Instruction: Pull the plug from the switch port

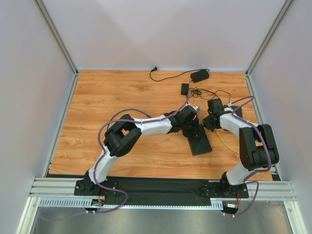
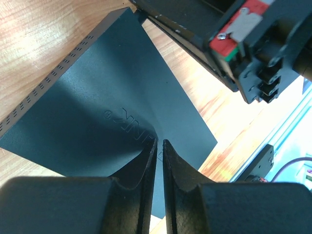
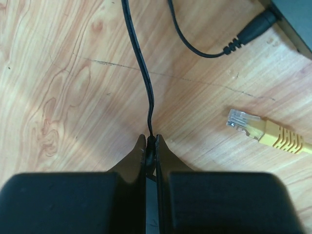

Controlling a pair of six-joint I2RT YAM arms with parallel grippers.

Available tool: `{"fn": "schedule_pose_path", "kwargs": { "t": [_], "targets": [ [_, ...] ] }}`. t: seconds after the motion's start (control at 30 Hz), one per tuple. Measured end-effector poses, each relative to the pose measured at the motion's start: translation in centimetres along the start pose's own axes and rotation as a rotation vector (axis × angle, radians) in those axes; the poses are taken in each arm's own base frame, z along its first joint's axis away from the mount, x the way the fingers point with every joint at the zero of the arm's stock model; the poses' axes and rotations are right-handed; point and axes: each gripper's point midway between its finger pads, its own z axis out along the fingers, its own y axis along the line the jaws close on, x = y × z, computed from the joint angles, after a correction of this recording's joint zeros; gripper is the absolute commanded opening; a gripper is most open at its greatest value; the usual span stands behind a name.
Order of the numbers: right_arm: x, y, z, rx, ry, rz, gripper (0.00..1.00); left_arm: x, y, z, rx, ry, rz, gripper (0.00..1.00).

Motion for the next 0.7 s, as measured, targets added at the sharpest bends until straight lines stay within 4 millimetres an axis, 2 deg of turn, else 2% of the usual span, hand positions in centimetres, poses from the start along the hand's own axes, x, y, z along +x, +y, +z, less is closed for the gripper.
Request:
{"fn": "schedule_pose_path", "kwargs": {
  "t": [0.2, 0.5, 0.7],
  "targets": [
    [0.18, 0.27, 0.17, -0.013, 0.018, -0.057, 0.00, -0.06, -0.10, 0.07, 0.006, -0.002, 0.001, 0.19],
    [0.29, 0.62, 0.13, -0.276, -0.072, 0.120, 0.00, 0.09, 0.15, 0.17, 0.009, -0.005, -0.004, 0.19],
    [0.31, 0.91, 0.41, -0.358, -0.087, 0.211, 0.00, 0.02, 0.13, 0.21, 0.015, -0.013, -0.010, 0.18]
  ]
}}
